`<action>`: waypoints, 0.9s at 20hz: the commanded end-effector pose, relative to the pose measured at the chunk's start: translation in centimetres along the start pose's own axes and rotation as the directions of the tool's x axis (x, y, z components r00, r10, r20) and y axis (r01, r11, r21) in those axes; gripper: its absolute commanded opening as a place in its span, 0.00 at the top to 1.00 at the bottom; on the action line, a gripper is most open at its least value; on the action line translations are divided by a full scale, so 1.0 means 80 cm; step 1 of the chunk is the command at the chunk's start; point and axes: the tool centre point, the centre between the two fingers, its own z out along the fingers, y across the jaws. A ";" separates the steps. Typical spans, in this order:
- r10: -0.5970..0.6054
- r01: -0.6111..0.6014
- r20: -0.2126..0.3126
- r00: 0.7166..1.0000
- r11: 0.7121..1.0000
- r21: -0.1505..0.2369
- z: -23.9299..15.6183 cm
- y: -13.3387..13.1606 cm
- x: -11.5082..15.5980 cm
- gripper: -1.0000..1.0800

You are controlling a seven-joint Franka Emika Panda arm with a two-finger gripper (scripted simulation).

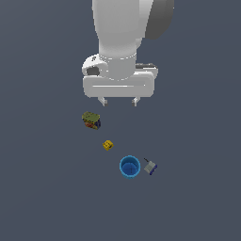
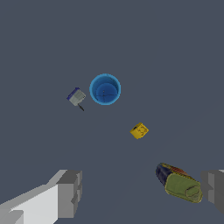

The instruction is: Pick up a designated object from a clutter of objects.

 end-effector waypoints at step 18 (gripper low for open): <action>-0.004 0.005 0.035 0.999 1.000 -0.011 0.027 0.003 -0.005 0.04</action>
